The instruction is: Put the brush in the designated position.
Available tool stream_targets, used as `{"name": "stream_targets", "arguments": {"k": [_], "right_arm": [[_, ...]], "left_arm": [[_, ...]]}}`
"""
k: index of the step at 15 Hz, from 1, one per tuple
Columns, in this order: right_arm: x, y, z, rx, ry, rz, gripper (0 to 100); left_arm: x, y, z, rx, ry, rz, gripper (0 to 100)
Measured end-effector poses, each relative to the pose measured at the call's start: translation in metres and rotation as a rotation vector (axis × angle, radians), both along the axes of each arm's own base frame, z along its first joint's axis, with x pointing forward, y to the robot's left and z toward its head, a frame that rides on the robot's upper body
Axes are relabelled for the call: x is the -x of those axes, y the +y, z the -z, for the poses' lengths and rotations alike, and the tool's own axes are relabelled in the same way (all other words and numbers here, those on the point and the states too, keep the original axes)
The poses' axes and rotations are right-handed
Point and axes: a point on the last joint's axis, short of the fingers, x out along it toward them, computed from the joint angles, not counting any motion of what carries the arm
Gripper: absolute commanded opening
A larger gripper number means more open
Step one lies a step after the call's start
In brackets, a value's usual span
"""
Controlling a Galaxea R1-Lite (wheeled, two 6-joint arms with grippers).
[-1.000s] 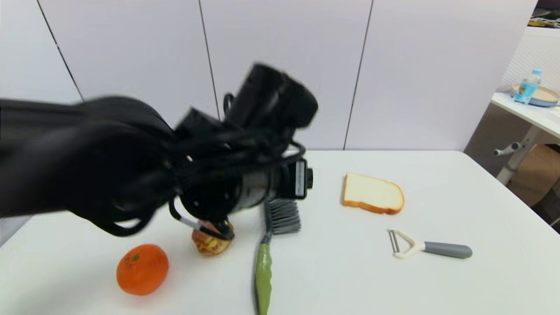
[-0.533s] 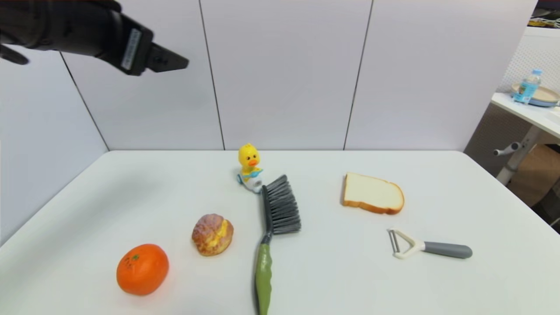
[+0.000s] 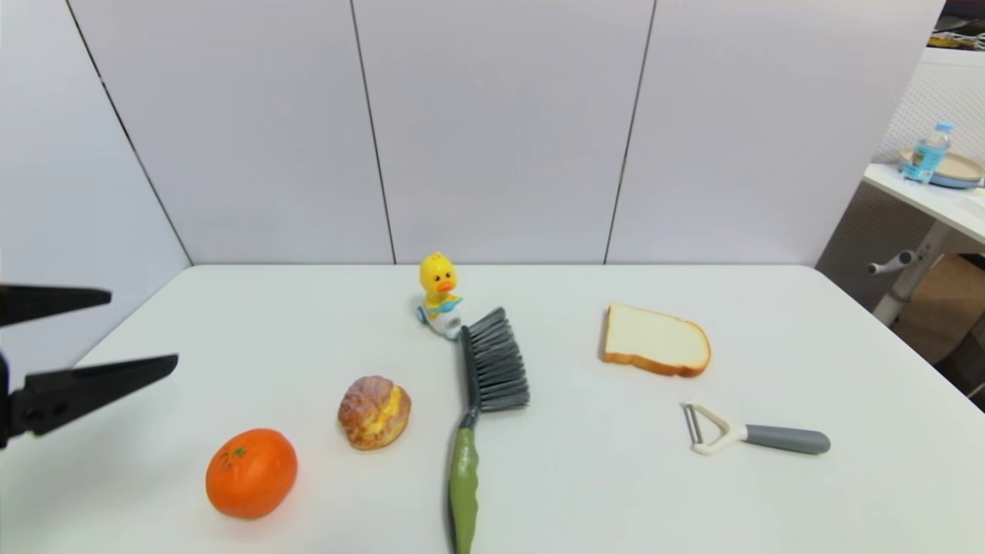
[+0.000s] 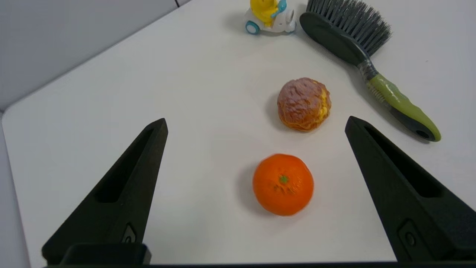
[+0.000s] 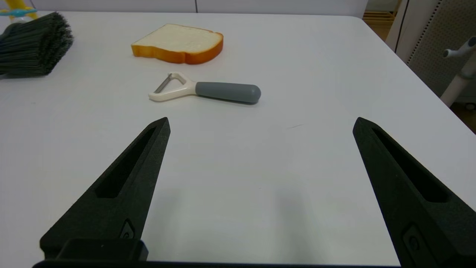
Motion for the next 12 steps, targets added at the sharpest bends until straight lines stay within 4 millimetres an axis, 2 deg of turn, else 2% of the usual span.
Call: {"name": "stream_targets", "arguments": {"k": [3, 6, 8, 11, 12], "right_arm": [[0.000, 0.000, 0.000, 0.000, -0.001, 0.000, 100], [0.000, 0.000, 0.000, 0.000, -0.001, 0.000, 100], [0.000, 0.000, 0.000, 0.000, -0.001, 0.000, 100], [0.000, 0.000, 0.000, 0.000, 0.000, 0.000, 100], [0.000, 0.000, 0.000, 0.000, 0.000, 0.000, 100]], "left_arm": [[0.061, 0.000, 0.047, 0.080, -0.070, -0.212, 100], [0.098, -0.001, 0.098, 0.127, -0.154, -0.369, 100], [0.108, -0.002, 0.125, 0.137, -0.204, -0.388, 100], [0.108, -0.001, 0.161, 0.151, -0.237, -0.384, 100], [0.108, -0.001, 0.165, 0.159, -0.259, -0.374, 100]]}}
